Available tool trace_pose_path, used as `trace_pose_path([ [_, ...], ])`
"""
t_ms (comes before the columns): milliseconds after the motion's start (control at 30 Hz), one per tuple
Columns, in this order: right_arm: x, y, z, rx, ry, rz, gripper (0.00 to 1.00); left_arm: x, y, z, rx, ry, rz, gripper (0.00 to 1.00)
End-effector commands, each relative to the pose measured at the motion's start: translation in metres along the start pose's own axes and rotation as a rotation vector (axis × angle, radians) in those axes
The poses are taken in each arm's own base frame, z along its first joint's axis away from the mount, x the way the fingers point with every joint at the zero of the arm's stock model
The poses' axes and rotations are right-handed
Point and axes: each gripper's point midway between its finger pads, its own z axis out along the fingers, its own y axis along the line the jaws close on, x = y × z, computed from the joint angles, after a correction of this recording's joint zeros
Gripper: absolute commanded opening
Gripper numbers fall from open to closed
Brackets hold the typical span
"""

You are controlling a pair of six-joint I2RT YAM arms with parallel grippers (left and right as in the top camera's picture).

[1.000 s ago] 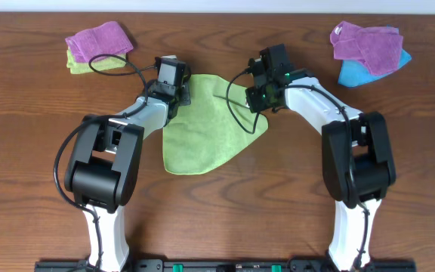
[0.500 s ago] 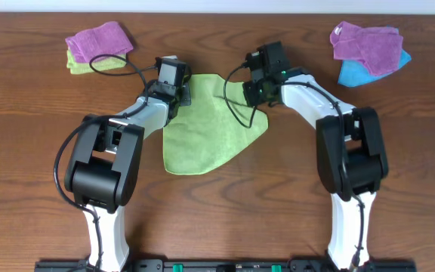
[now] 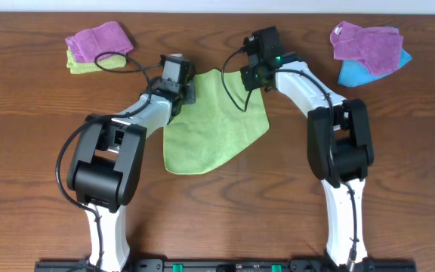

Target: Fold the cloth

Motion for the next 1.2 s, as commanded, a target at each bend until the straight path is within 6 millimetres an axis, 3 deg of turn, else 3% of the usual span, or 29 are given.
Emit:
trace_pose_path([
  [0,0.038,-0.045,0.029,0.106,0.105,0.037,0.01,-0.016,-0.010,0.001,0.026,-0.027,-0.006,0.05],
  [200,0.037,-0.066,0.026,0.123,0.100,0.070,0.01,-0.027,-0.012,0.000,0.030,-0.054,-0.011,0.06],
  [500,0.034,-0.079,0.022,0.132,0.096,0.092,0.01,-0.013,-0.008,0.000,0.014,0.002,-0.003,0.05],
  [567,0.029,-0.077,0.017,0.131,0.101,0.091,0.13,-0.012,-0.009,-0.001,0.019,0.009,-0.002,0.06],
  [633,0.021,-0.076,0.007,0.130,0.106,0.089,0.45,-0.015,-0.010,-0.004,0.023,0.002,-0.003,0.06],
  [667,0.015,-0.075,0.001,0.129,0.104,0.087,0.47,-0.019,-0.011,-0.007,0.026,-0.006,-0.004,0.06],
  [767,-0.009,-0.075,-0.025,0.130,0.086,0.086,0.57,-0.031,-0.014,-0.019,0.037,-0.036,-0.008,0.06],
  [967,-0.048,-0.067,-0.095,0.118,0.026,0.081,0.57,-0.048,-0.014,-0.059,0.041,-0.052,-0.009,0.06],
  [1167,-0.065,-0.058,-0.192,0.122,-0.059,0.074,0.55,-0.048,-0.004,-0.123,0.016,-0.004,0.004,0.06],
])
